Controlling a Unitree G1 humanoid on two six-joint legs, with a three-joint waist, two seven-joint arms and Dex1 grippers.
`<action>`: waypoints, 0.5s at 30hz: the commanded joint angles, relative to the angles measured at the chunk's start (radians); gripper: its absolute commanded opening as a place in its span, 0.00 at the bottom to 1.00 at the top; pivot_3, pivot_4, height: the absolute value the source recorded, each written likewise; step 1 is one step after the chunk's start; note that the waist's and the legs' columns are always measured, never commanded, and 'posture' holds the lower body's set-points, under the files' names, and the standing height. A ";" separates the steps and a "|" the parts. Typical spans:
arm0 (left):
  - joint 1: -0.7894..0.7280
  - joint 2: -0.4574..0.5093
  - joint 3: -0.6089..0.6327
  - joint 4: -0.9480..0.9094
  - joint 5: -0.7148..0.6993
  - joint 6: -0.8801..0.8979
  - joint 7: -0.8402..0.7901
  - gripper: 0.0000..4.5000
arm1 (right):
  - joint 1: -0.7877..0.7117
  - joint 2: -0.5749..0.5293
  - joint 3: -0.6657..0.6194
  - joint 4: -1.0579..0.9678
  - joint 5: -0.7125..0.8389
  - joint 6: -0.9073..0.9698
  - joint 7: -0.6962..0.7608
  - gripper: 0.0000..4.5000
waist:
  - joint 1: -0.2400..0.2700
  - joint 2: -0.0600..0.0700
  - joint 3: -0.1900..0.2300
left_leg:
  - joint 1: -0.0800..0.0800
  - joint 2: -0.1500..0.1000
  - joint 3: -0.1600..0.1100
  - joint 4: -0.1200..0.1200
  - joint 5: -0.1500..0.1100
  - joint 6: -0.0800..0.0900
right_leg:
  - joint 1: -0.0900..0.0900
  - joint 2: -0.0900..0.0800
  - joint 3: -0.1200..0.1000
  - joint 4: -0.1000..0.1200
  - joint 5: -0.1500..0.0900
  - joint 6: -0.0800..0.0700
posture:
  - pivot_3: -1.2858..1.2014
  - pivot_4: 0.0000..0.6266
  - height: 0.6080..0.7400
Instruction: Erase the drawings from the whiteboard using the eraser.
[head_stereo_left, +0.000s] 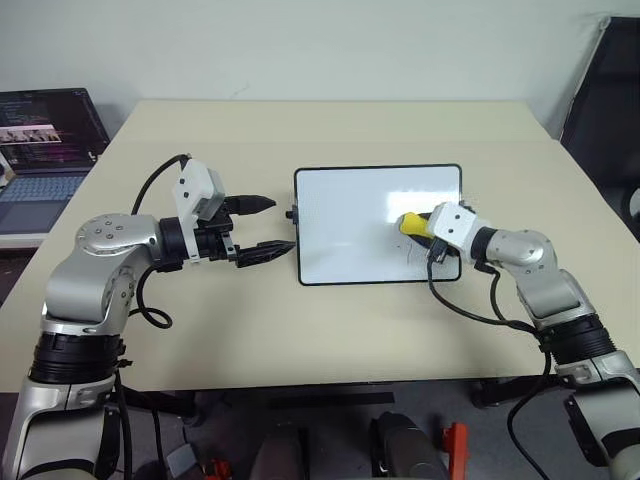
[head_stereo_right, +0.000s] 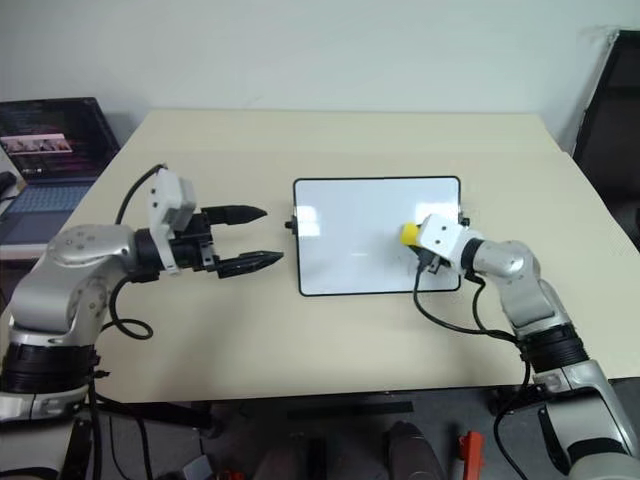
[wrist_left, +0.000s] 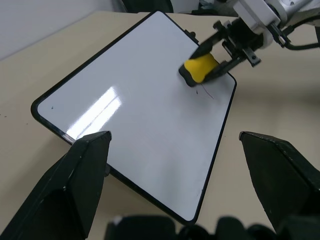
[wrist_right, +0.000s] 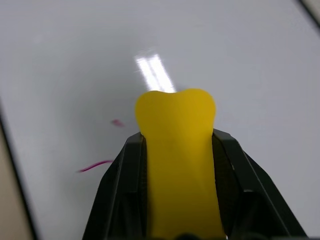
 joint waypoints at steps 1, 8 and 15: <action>-0.007 0.009 0.023 -0.039 -0.014 0.000 0.003 1.00 | 0.070 -0.021 0.073 0.015 -0.033 0.035 0.080 0.30 | 0.000 -0.002 -0.001 | 0.001 0.000 0.000 0.000 0.000 0.000 | 0.001 0.000 0.000 0.000 0.000 0.000 | 0.52 0.24 1.00; -0.011 0.005 0.019 -0.038 -0.012 -0.001 0.005 1.00 | 0.059 -0.013 0.066 0.013 -0.052 0.042 0.055 0.30 | -0.002 -0.002 -0.001 | 0.016 0.000 0.001 0.000 0.000 0.000 | 0.016 0.000 0.002 -0.001 -0.003 0.002 | 0.52 0.24 1.00; -0.030 -0.005 0.009 -0.025 -0.006 -0.006 0.004 1.00 | -0.067 -0.003 0.027 0.141 -0.113 0.021 -0.103 0.30 | -0.008 -0.002 -0.001 | 0.017 0.000 0.001 0.000 0.001 0.000 | 0.015 0.000 0.002 -0.001 -0.001 0.002 | 0.52 0.24 1.00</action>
